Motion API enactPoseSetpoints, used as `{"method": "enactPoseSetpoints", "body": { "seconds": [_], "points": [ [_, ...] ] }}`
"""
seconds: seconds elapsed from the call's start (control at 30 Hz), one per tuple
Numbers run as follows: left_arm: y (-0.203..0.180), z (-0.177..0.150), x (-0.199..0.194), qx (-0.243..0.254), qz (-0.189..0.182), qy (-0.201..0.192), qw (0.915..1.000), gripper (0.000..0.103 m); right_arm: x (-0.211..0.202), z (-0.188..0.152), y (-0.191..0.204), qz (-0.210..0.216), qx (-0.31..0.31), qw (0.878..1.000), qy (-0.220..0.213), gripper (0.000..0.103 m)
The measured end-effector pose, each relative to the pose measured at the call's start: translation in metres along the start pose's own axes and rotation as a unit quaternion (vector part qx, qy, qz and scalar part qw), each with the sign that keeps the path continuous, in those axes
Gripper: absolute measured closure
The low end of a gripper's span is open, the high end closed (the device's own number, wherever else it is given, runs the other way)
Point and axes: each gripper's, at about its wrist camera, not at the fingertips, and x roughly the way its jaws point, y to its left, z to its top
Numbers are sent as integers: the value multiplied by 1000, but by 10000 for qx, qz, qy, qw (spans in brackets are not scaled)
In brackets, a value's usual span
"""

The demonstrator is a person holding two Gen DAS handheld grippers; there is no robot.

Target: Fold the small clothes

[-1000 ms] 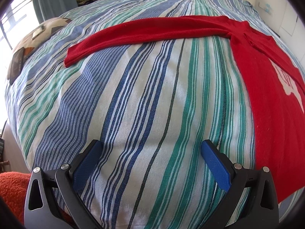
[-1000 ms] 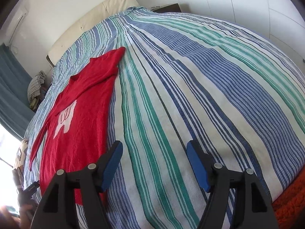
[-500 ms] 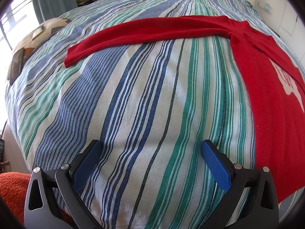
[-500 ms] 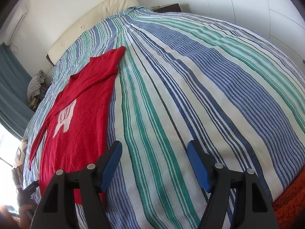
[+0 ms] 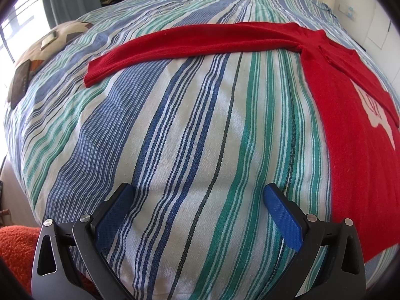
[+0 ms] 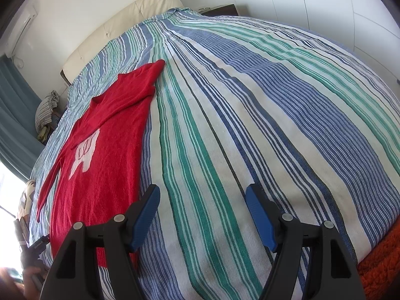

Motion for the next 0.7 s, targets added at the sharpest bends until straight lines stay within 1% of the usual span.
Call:
{"method": "enactPoseSetpoints", "body": {
  "seconds": [0.07,0.1,0.13,0.17,0.2,0.27,0.3,0.33,0.37,0.4,0.47,0.53,0.6,0.7],
  "points": [
    [13,4,-9,-321,-284,30,9991,1,0,-1,0,2,-5,10000,-2,32],
    [23,7,-15,-601,-505,30,9969,1,0,-2,0,9,-1,10000,-2,32],
    [38,9,-21,-978,-805,-3,9919,1,0,-2,0,18,5,10000,0,32],
    [56,12,-25,-1409,-1078,-69,9841,1,0,-3,0,24,5,10000,3,32],
    [76,16,-28,-1887,-1292,-143,9734,1,0,-2,0,28,7,10000,6,32],
    [117,28,-28,-2738,-1569,-248,9486,1,1,-2,-1,23,13,10000,20,31],
    [134,36,-24,-3049,-1607,-232,9384,2,2,-2,0,25,5,10000,25,29],
    [150,45,-18,-3289,-1589,-186,9307,2,3,-2,1,15,-14,10000,24,27],
    [162,54,-11,-3419,-1590,-145,9261,2,3,-1,3,-8,-41,10000,24,27],
    [171,64,-2,-3434,-1571,-61,9259,3,4,-1,4,-26,-69,10000,23,26],
    [180,81,13,-3404,-1373,63,9302,7,4,-2,5,-45,-102,9999,19,24],
    [180,95,29,-3262,-1221,159,9373,8,4,-2,5,-47,-99,9999,14,24],
    [175,107,43,-3120,-942,234,9451,8,4,-2,4,-52,-102,9999,16,24],
    [171,118,52,-3056,-575,86,9504,9,5,-3,7,-121,-193,9997,28,24]
  ]
}}
